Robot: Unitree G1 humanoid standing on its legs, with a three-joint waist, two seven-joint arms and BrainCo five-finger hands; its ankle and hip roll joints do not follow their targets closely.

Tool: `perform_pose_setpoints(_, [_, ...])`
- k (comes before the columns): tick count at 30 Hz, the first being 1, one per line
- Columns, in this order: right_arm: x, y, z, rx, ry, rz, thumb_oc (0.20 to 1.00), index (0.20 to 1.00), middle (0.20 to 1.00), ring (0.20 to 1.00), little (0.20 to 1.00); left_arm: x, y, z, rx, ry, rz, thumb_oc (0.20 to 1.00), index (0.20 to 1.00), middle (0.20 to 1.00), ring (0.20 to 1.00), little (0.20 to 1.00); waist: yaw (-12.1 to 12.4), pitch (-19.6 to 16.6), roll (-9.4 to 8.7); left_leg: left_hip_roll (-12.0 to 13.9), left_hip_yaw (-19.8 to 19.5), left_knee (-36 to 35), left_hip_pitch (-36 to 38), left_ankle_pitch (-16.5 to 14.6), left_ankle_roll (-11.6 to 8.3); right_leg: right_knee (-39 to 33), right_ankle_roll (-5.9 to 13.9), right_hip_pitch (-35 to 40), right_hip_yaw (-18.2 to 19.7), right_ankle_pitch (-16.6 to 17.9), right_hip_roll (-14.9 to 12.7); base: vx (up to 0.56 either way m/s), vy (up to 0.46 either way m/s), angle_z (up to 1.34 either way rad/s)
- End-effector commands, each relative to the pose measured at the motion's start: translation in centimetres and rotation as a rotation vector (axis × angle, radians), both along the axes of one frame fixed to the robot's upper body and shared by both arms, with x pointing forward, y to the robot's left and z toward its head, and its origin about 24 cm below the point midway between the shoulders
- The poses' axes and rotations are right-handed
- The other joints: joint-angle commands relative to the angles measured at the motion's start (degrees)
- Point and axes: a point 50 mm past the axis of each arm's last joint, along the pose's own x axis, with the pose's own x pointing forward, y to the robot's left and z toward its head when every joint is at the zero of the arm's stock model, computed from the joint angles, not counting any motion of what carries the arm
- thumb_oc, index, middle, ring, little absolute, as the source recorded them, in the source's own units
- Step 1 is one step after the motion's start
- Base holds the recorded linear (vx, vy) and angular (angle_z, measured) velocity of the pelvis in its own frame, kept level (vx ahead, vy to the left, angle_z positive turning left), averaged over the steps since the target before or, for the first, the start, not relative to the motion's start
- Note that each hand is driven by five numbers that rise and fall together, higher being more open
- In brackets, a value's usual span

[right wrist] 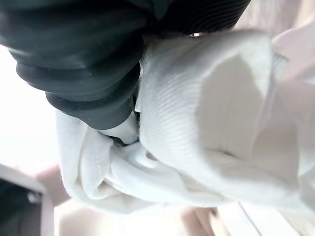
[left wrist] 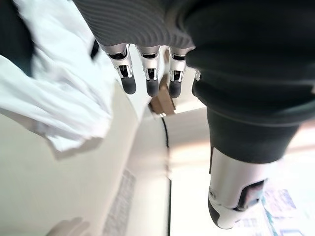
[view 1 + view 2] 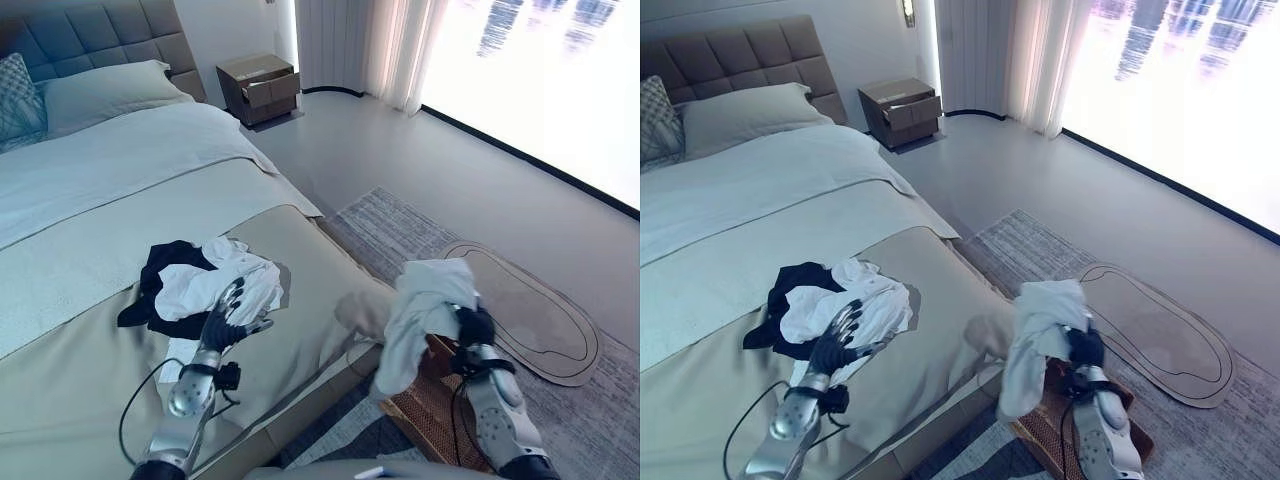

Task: Pick up clothes into the bucket

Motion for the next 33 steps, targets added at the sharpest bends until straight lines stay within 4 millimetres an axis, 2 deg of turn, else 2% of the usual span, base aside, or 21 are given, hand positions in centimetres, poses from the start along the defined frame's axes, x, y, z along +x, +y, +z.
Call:
perform_pose_setpoints(1, [1.0,-1.9,3.6,0.038,-0.229,-0.141,0.2,0.2,0.2,0.2,0.2,1.1,1.9,2.1,-0.016,-0.144,0.09,1.0,1.0,1.0,1.0,1.0,0.5,1.4,-1.18,-2.5,1.1,6.6,-2.0,-5.5,3.06,5.1,-1.69,-7.0,1.9,3.8,1.3,0.01,-0.003,-0.04])
perform_pose_setpoints(2, [0.6,-3.0,3.8,0.04,-0.25,-0.2,0.2,0.2,0.2,0.2,0.2,0.7,2.1,1.8,-0.02,-0.132,0.105,1.0,1.0,1.0,1.0,1.0,0.3,1.3,-1.14,-2.4,1.2,6.3,-1.6,-5.4,3.05,4.8,-1.6,-6.7,1.7,3.8,1.3,0.02,-0.005,-0.05])
perform_pose_setpoints(4, [0.3,-3.6,4.1,0.03,-0.26,-0.23,0.2,0.2,0.2,0.2,0.2,0.5,2.2,1.6,-0.015,-0.125,0.11,1.0,1.0,1.0,1.0,1.0,0.3,1.3,-1.09,-2.3,1.3,6.0,-1.3,-5.4,3.04,4.6,-1.55,-6.5,1.7,3.8,1.3,0.01,-0.004,-0.02])
perform_pose_setpoints(5, [-0.1,-4.7,5.1,0.033,-0.318,-0.292,0.2,0.2,0.2,0.2,0.2,0.2,2.5,1.6,-0.024,-0.131,0.128,1.0,1.0,1.0,1.0,1.0,0.0,0.8,-1.2,-2.4,1.4,5.4,-1.5,-4.7,3.06,4.3,-1.52,-6.7,1.6,4.3,1.3,0.0,0.0,0.0])
perform_pose_setpoints(7, [-0.3,-5.1,5.4,0.026,-0.334,-0.321,0.2,0.2,0.2,0.2,0.2,0.2,2.6,1.6,-0.028,-0.131,0.138,1.0,1.0,1.0,1.0,1.0,0.0,0.7,-1.17,-2.3,1.4,5.2,-1.4,-4.6,3.02,4.2,-1.52,-6.7,1.5,4.3,1.4,0.0,0.0,0.0])
perform_pose_setpoints(8, [-0.6,-6.0,6.7,0.022,-0.403,-0.38,0.2,0.2,0.2,0.2,0.2,0.0,2.9,1.5,-0.034,-0.13,0.165,1.0,1.0,1.0,1.0,1.0,-0.3,0.3,-1.2,-2.1,1.6,4.8,-1.2,-4.5,2.94,4.0,-1.55,-6.7,1.6,4.3,1.5,0.0,0.0,0.0])
perform_pose_setpoints(15, [-1.6,-8.1,8.7,-0.013,-0.497,-0.509,0.2,0.2,0.2,0.2,0.2,-0.2,3.6,1.5,-0.034,-0.133,0.216,1.0,1.0,1.0,1.0,1.0,-0.9,0.1,-1.38,-1.9,1.7,4.3,-1.2,-4.4,2.81,4.0,-1.68,-7.2,1.9,4.2,1.8,0.0,0.0,0.0])
perform_pose_setpoints(19, [-2.1,-8.9,8.1,-0.026,-0.459,-0.543,0.2,0.2,0.2,0.2,0.2,-0.3,3.9,1.7,-0.068,-0.151,0.238,1.0,1.0,1.0,1.0,1.0,-1.0,0.5,-1.5,-2.0,1.7,4.9,-1.4,-4.7,2.92,4.5,-1.67,-7.5,2.2,4.0,1.7,-0.01,-0.004,-0.01])
perform_pose_setpoints(22, [-2.0,-9.7,7.5,-0.01,-0.425,-0.584,0.2,0.2,0.2,0.2,0.2,-0.4,3.9,2.1,-0.144,-0.189,0.265,1.0,1.0,1.0,1.0,1.0,-1.2,2.1,-1.49,-2.2,1.8,7.4,-2.5,-5.7,3.14,5.7,-1.76,-8.3,2.8,3.8,1.5,-0.04,-0.01,-0.04])
perform_pose_setpoints(29, [-1.0,-9.4,7.4,0.002,-0.412,-0.548,0.2,0.2,0.2,0.2,0.2,0.2,3.6,3.3,-0.172,-0.255,0.251,1.0,1.0,1.0,1.0,1.0,-1.4,5.8,-1.06,-2.3,2.5,11.9,-5.0,-7.7,3.09,8.7,-2.0,-10.3,3.9,2.8,1.3,-0.05,-0.006,-0.1])
perform_pose_setpoints(30, [-1.0,-9.4,6.7,-0.005,-0.37,-0.539,0.2,0.2,0.2,0.2,0.2,0.4,3.5,3.7,-0.175,-0.275,0.239,1.0,1.0,1.0,1.0,1.0,-1.6,6.8,-0.95,-2.4,2.5,12.8,-5.7,-7.9,3.0,9.2,-2.12,-11.0,4.1,2.7,1.2,-0.05,-0.007,-0.02])
perform_pose_setpoints(33, [-0.7,-9.3,6.2,-0.018,-0.338,-0.523,0.2,0.2,0.2,0.2,0.2,0.8,3.4,4.3,-0.187,-0.309,0.232,1.0,1.0,1.0,1.0,1.0,-1.9,8.1,-0.69,-2.4,2.5,14.2,-7.2,-8.2,2.87,10.2,-2.23,-12.1,4.3,2.6,1.2,-0.1,-0.002,-0.04])
